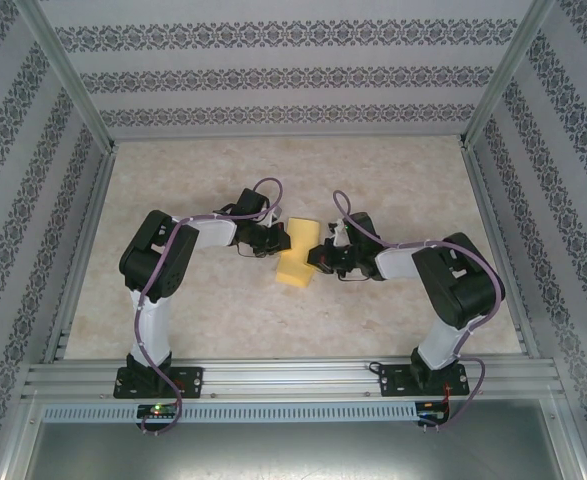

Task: Fold a paper plane with a square sheet of paper (pick it up from the middle)
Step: Fold the square sheet of paper in half at the center of the table.

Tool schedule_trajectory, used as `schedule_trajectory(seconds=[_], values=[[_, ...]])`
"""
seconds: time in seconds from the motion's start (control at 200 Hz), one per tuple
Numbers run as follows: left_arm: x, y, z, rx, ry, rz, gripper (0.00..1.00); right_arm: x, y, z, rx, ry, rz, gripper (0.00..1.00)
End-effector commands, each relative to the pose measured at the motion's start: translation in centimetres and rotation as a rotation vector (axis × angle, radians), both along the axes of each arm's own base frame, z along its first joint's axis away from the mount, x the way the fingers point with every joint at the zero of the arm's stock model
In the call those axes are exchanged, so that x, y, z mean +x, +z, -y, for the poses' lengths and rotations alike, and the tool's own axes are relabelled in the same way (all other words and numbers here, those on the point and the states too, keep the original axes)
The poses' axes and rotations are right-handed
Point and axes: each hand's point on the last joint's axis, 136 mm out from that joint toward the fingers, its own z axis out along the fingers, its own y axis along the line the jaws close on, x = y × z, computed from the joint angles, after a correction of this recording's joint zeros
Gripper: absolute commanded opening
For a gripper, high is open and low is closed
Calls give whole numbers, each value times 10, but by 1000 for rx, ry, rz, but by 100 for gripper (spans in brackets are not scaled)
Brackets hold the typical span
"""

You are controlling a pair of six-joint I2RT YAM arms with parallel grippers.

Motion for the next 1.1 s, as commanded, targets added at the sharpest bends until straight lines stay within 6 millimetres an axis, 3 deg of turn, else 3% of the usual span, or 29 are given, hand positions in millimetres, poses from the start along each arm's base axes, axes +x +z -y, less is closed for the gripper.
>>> schedule_trajectory(seconds=[0.0, 0.25, 0.385, 0.734, 0.874, 1.094], values=[[-20, -38, -13, 111, -1, -90, 0, 0, 1, -5, 1, 4, 5, 0], [-21, -37, -12, 110, -6, -89, 0, -18, -38, 1, -31, 7, -74, 0], [-21, -37, -14, 116, -5, -88, 0, -20, -44, 6, -27, 0, -80, 0], [-21, -39, -13, 111, -5, -94, 0, -22, 0, -2, -29, 53, 42, 0], [-21, -39, -13, 111, -3, -93, 0, -28, -5, -9, -6, 71, 21, 0], [-21, -38, -13, 109, -2, -93, 0, -37, -30, -8, 0, 55, -23, 0]])
